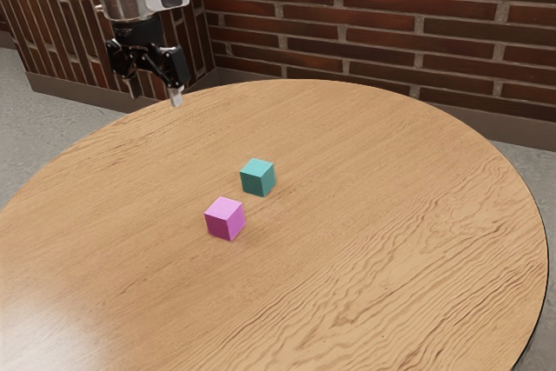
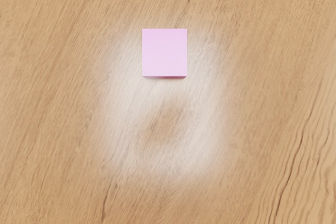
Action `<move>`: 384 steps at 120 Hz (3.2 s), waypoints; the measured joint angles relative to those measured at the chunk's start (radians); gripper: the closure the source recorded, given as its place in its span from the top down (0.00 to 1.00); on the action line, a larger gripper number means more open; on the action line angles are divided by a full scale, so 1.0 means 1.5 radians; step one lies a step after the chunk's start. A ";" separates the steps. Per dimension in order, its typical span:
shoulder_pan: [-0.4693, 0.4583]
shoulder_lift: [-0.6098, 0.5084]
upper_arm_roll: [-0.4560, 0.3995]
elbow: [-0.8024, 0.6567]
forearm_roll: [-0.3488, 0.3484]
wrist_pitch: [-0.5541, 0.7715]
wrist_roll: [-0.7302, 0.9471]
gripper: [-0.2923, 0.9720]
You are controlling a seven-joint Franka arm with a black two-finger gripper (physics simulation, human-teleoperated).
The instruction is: Pick up the blue block with one arm, and put the blue block on the pink block with one arm
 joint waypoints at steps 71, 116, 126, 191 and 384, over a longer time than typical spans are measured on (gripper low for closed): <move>-0.095 -0.129 -0.028 0.153 0.105 -0.180 -0.048 0.77; -0.088 0.072 0.061 -0.001 0.104 -0.006 -0.049 0.77; -0.093 0.094 0.085 -0.004 0.089 0.034 -0.045 0.77; -0.048 0.352 0.084 0.129 -0.006 0.189 -0.002 0.77; 0.000 0.688 0.028 0.438 -0.057 0.329 0.148 0.77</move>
